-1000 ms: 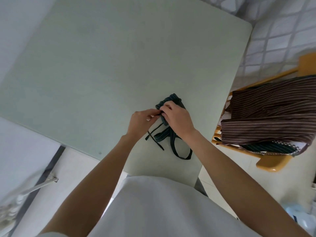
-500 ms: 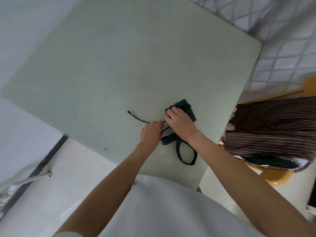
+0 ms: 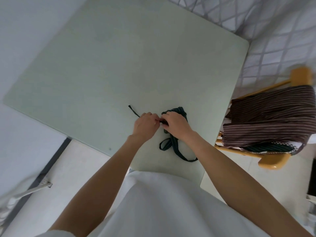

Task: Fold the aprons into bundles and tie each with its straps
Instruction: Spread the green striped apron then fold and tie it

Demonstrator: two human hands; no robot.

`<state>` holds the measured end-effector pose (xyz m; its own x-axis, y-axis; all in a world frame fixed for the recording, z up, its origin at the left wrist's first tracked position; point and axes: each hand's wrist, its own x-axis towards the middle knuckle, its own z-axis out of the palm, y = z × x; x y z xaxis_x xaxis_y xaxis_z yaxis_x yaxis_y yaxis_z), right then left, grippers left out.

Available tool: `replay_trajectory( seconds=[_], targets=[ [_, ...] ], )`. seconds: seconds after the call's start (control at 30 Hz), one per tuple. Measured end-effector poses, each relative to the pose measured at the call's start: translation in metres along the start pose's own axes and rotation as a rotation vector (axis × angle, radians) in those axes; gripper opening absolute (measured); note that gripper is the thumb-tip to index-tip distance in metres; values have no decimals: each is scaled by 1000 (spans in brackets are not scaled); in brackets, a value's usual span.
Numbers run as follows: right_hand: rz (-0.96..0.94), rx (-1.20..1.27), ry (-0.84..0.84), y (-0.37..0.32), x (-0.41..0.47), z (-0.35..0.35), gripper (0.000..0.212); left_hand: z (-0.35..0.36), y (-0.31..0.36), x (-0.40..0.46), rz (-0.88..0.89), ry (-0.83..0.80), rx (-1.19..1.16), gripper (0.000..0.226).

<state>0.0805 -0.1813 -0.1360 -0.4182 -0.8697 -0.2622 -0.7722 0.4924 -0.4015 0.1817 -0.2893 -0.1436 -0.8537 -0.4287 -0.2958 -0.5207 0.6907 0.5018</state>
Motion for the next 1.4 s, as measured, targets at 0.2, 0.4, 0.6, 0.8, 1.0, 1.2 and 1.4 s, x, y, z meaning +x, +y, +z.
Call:
replay_trajectory(
  seconds=[0.2, 0.4, 0.6, 0.8, 1.0, 1.2, 1.4],
  targets=[
    [299, 429, 72, -21, -15, 10, 15, 5, -12, -22, -136, 103, -582, 25],
    [529, 795, 79, -30, -14, 1, 13, 1, -19, -31, -228, -11, -855, 19],
    [509, 1023, 72, -32, -17, -6, 11, -8, -19, -27, -94, -21, -807, 19],
    [387, 992, 69, -27, -22, -8, 15, -16, -26, -12, 88, -93, -611, 10],
    [337, 335, 340, -34, -16, -2, 10, -22, -22, 1, 137, -103, -489, 10],
    [222, 103, 460, -28, -21, 5, 6, -27, -17, 5, 72, -173, -626, 11],
    [188, 122, 470, -30, -26, 8, 9, -29, -18, 4, 90, -220, -716, 20]
  ],
)
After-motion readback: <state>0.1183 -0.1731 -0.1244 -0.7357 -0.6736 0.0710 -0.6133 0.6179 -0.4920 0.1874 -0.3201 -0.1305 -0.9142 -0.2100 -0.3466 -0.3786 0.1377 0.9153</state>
